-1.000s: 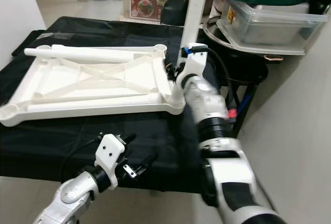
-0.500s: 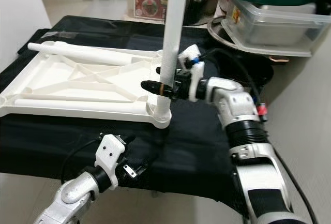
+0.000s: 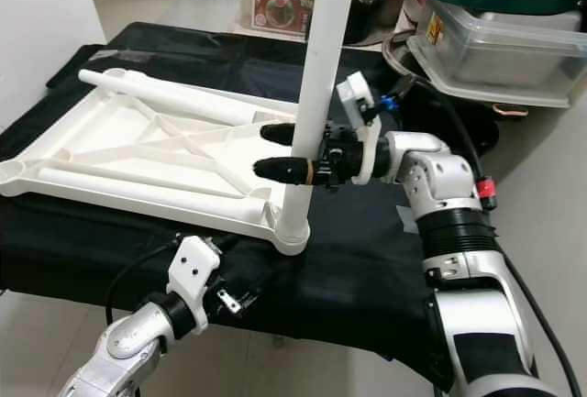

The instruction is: Building children table

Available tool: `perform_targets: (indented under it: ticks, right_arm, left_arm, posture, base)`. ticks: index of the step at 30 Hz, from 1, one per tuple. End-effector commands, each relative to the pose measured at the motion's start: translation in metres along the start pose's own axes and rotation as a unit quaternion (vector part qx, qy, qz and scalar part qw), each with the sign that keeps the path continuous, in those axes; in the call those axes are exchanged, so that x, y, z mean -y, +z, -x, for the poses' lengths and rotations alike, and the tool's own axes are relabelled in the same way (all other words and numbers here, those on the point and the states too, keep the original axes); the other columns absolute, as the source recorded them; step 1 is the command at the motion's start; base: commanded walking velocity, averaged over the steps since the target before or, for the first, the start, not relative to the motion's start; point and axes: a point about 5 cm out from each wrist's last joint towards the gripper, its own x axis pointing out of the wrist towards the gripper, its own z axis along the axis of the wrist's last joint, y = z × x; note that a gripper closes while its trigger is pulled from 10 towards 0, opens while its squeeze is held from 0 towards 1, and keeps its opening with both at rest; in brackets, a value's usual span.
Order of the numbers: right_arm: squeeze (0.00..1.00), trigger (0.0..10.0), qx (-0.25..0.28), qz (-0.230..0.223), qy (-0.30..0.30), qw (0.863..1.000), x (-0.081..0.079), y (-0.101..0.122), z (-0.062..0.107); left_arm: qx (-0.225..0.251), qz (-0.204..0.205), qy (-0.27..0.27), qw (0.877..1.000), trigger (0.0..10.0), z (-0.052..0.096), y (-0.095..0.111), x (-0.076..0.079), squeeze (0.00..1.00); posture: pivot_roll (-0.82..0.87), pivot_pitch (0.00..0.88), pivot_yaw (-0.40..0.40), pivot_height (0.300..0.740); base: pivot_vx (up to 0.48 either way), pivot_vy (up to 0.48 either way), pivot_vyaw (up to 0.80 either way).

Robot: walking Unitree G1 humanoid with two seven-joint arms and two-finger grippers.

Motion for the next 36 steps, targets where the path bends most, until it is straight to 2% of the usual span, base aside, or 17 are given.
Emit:
perform_targets:
  ticks: [1, 6, 13, 14, 17, 19, 20, 21, 23, 24, 26, 29, 30, 32, 34, 35, 36]
  right_arm:
    - [0.00, 0.0, -0.017, 0.009, -0.041, 0.999, 0.008, -0.003, -0.003]
    - [0.00, 0.0, -0.012, 0.034, -0.191, 0.981, 0.032, -0.001, -0.001]
    - [0.00, 0.0, 0.013, 0.011, -0.411, 0.912, 0.058, -0.003, 0.023]
    - [0.00, 0.0, 0.013, 0.011, -0.411, 0.912, 0.058, -0.003, 0.023]
    - [0.00, 0.0, -0.015, -0.018, -0.570, 0.821, 0.070, -0.018, 0.040]
    - [0.00, 0.0, -0.015, -0.018, -0.570, 0.821, 0.070, -0.018, 0.040]
    - [0.00, 0.0, -0.026, -0.028, -0.614, 0.788, 0.072, -0.024, 0.046]
    - [0.00, 0.0, -0.026, -0.028, -0.614, 0.788, 0.072, -0.024, 0.046]
    - [0.00, 0.0, -0.040, -0.040, -0.736, 0.675, 0.071, -0.037, 0.067]
    - [0.00, 0.0, -0.040, -0.040, -0.736, 0.675, 0.071, -0.037, 0.067]
    - [0.00, 0.0, -0.031, -0.039, -0.795, 0.605, 0.067, -0.041, 0.070]
    - [0.00, 0.0, -0.022, -0.040, -0.802, 0.596, 0.067, -0.039, 0.065]
    - [0.00, 10.0, -0.005, -0.059, -0.765, 0.641, 0.069, -0.036, 0.045]
    - [0.00, 10.0, 0.016, -0.078, -0.719, 0.691, 0.071, -0.032, 0.018]
    - [0.00, 10.0, 0.023, -0.084, -0.706, 0.703, 0.071, -0.031, 0.012]
    - [0.84, 10.0, 0.022, -0.076, -0.684, 0.725, 0.071, -0.029, 0.005]
    - [1.00, 10.0, 0.029, -0.088, -0.635, 0.767, 0.071, -0.026, -0.005]
  left_arm:
    - [-0.013, -0.005, -0.001, 1.000, 10.0, 0.000, -0.005, 0.000, 0.00]
    - [-0.013, -0.005, 0.001, 1.000, 10.0, 0.000, -0.005, 0.000, 0.00]
    - [-0.013, -0.006, 0.002, 1.000, 10.0, -0.001, -0.005, -0.001, 0.00]
    - [-0.013, -0.006, 0.002, 1.000, 10.0, -0.001, -0.005, -0.001, 0.00]
    - [-0.013, -0.007, 0.002, 1.000, 10.0, -0.001, -0.005, -0.002, 0.00]
    - [-0.013, -0.007, 0.002, 1.000, 10.0, -0.001, -0.005, -0.002, 0.00]
    - [-0.014, -0.007, 0.003, 1.000, 10.0, -0.001, -0.005, -0.002, 0.00]
    - [-0.014, -0.007, 0.003, 1.000, 10.0, -0.001, -0.005, -0.002, 0.00]
    - [-0.014, -0.009, 0.003, 1.000, 10.0, -0.001, -0.005, -0.002, 0.00]
    - [-0.014, -0.009, 0.003, 1.000, 10.0, -0.001, -0.005, -0.002, 0.00]
    - [-0.014, -0.009, 0.003, 1.000, 10.0, -0.001, -0.005, -0.002, 0.00]
    - [-0.013, -0.010, 0.004, 1.000, 10.0, -0.001, -0.005, -0.002, 0.00]
    - [-0.013, -0.010, 0.004, 1.000, 10.0, -0.001, -0.005, -0.003, 0.00]
    - [-0.014, -0.010, 0.004, 1.000, 10.0, -0.002, -0.005, -0.003, 0.00]
    - [-0.014, -0.009, 0.004, 1.000, 10.0, -0.002, -0.005, -0.003, 0.00]
    - [-0.014, -0.009, 0.004, 1.000, 10.0, -0.002, -0.005, -0.003, 0.00]
    - [-0.013, -0.009, 0.004, 1.000, 10.0, -0.002, -0.005, -0.003, 0.00]
  posture:
    - [0.15, 0.044, -0.085, 0.740]
    - [0.14, 0.047, -0.081, 0.740]
    - [0.14, 0.047, -0.078, 0.740]
    - [0.14, 0.047, -0.078, 0.740]
    - [0.13, 0.050, -0.075, 0.740]
    - [0.13, 0.050, -0.075, 0.740]
    - [0.13, 0.050, -0.075, 0.740]
    - [0.13, 0.050, -0.075, 0.740]
    - [0.13, 0.050, -0.071, 0.740]
    - [0.13, 0.050, -0.071, 0.740]
    - [0.13, 0.051, -0.071, 0.740]
    - [0.13, 0.052, -0.072, 0.740]
    - [0.13, 0.054, -0.072, 0.740]
    - [0.13, 0.053, -0.071, 0.740]
    - [0.13, 0.053, -0.071, 0.740]
    - [0.13, 0.054, -0.073, 0.740]
    - [0.13, 0.052, -0.074, 0.740]
  base:
    - [0.000, 0.000, 0.00]
    - [0.000, 0.000, 0.00]
    - [0.000, 0.000, 0.00]
    - [0.000, 0.000, 0.00]
    - [0.000, 0.000, 0.00]
    - [0.000, 0.000, 0.00]
    - [0.000, 0.000, 0.00]
    - [0.000, 0.000, 0.00]
    - [0.000, 0.000, 0.00]
    - [0.000, 0.000, 0.00]
    - [0.000, 0.000, 0.00]
    - [0.000, 0.000, 0.00]
    - [0.000, 0.000, 0.00]
    - [0.000, 0.000, 0.00]
    - [0.000, 0.000, 0.00]
    - [0.000, 0.000, 0.00]
    - [0.000, 0.000, 0.00]
